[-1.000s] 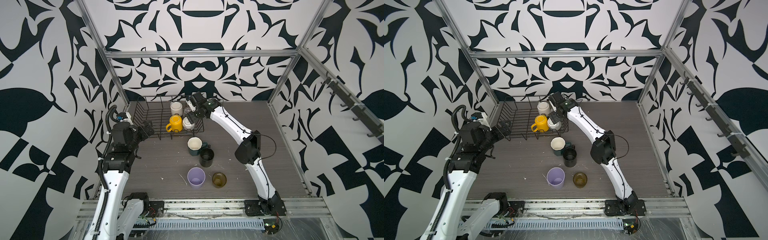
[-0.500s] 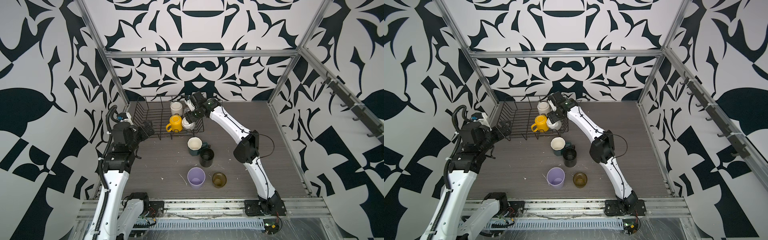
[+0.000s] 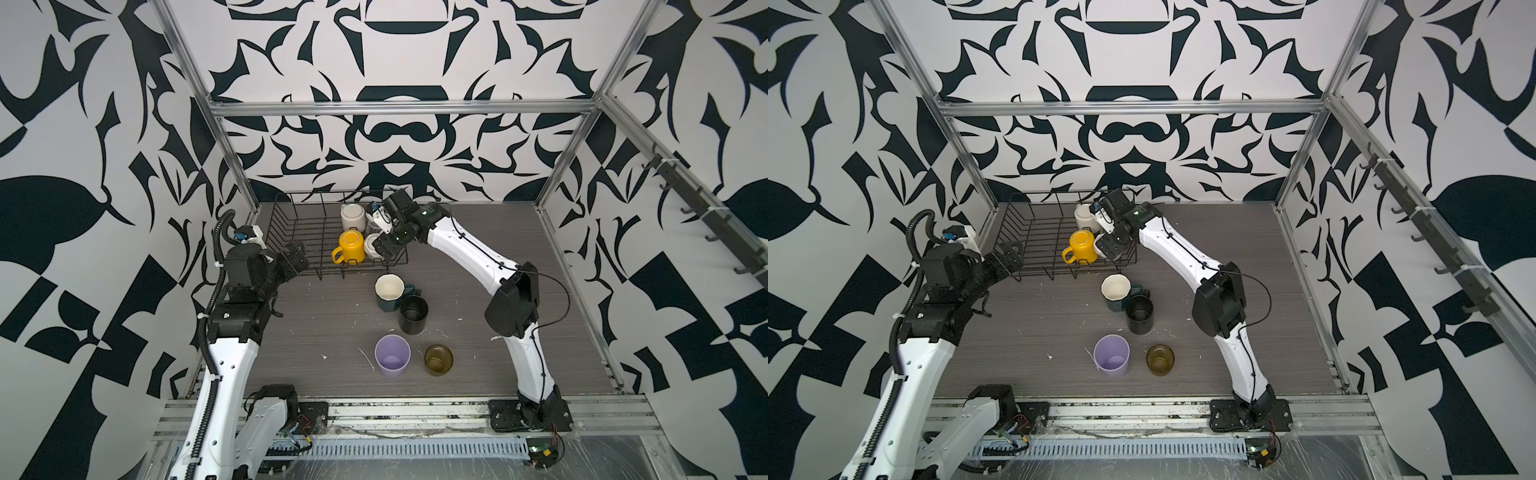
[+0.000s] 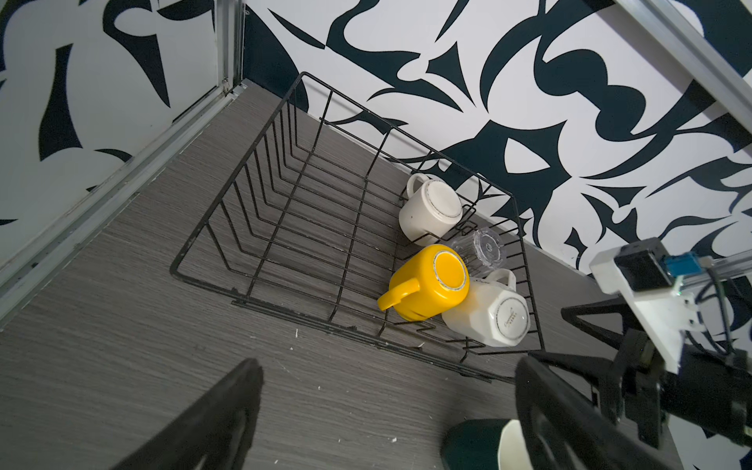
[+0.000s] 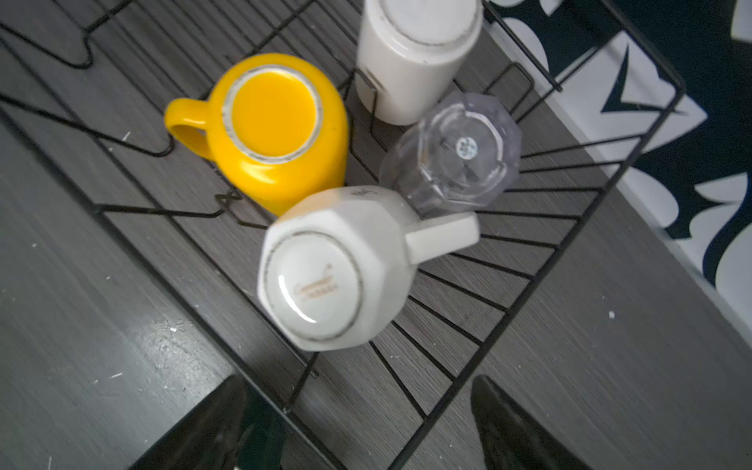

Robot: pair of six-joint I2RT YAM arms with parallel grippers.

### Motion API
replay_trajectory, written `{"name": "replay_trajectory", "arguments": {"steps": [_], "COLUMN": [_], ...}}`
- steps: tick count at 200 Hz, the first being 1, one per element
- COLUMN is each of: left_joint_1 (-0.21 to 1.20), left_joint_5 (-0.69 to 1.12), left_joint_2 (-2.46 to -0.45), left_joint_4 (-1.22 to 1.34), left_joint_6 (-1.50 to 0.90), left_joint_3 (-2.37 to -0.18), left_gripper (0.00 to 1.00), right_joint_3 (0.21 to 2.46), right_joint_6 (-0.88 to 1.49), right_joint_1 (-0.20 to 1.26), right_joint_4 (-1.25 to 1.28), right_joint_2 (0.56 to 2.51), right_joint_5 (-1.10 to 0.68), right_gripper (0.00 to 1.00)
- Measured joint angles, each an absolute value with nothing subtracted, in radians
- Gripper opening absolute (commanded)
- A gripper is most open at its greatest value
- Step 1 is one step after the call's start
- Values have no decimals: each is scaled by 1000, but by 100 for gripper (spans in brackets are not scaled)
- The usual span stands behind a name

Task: Load cups into a dish rack
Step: Rotate the cup at the dish rack.

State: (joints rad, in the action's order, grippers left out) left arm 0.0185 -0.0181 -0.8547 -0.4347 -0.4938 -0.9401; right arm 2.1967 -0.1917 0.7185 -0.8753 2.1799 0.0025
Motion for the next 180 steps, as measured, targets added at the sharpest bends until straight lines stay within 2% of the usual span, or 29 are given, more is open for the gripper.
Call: {"name": "replay_trajectory", "arguments": {"steps": [52,123,180], "left_joint_1": [17,11,7], "left_joint_5": [-19,-20,-20], "left_joint_2": [-855,-842,-841], "left_joint_4": [-434,-435,-436], "left_joint_6": [-493,-492,-490], "left_joint_3": [-940,-940,-940], "left_gripper": [99,99,99], "right_joint_3": [2212,2259,2276], "right_joint_6": [-323,-358,-367], "right_joint_1": [749,747,746], "right_joint_4": [-873,-847,-809], "right_joint_2": [2196,2312,2331], "right_joint_5": [-15,63,119], "right_gripper": [94,92,91]}}
